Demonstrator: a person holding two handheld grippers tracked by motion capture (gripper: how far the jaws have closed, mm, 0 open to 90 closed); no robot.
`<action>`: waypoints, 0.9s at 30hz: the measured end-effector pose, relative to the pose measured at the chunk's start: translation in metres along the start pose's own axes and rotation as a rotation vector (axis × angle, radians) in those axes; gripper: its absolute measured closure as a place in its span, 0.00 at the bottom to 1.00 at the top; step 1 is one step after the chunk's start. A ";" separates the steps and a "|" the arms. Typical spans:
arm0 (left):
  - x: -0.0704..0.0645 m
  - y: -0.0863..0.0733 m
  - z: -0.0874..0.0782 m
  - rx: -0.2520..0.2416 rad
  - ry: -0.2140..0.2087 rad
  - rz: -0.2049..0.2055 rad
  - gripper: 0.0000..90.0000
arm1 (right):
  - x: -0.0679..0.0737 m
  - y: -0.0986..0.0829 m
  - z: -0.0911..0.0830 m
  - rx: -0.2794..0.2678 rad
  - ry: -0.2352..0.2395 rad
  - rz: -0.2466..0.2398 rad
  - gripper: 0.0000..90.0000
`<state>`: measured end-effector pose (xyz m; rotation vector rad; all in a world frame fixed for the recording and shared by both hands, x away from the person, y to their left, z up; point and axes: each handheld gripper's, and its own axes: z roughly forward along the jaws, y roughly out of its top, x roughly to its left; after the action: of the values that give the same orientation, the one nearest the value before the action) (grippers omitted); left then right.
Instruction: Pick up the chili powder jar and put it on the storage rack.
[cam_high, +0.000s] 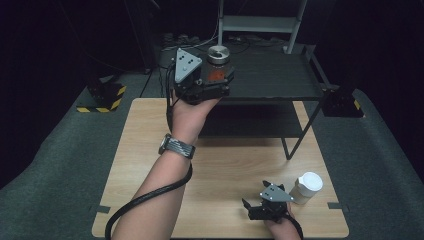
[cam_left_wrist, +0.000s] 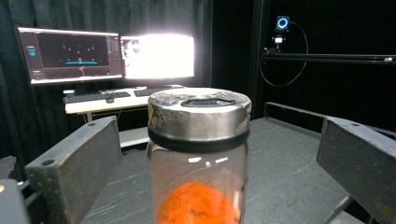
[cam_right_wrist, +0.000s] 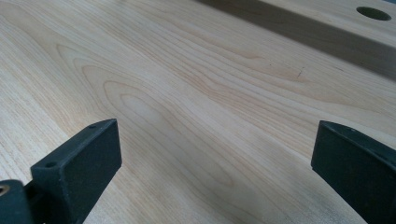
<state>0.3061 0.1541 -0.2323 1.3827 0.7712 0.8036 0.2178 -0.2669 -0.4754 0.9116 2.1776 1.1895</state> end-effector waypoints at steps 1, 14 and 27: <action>-0.001 0.000 -0.002 0.001 0.001 0.000 0.01 | 0.000 0.000 0.000 0.000 0.000 0.001 0.01; -0.003 -0.005 -0.028 -0.013 -0.011 0.022 0.01 | 0.000 0.000 0.000 0.000 -0.003 0.002 0.01; -0.001 -0.028 -0.073 -0.019 -0.030 0.026 0.01 | 0.002 0.001 0.001 0.003 -0.007 -0.007 0.01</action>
<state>0.2445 0.1911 -0.2633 1.3877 0.7218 0.8063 0.2172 -0.2651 -0.4754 0.9072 2.1752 1.1785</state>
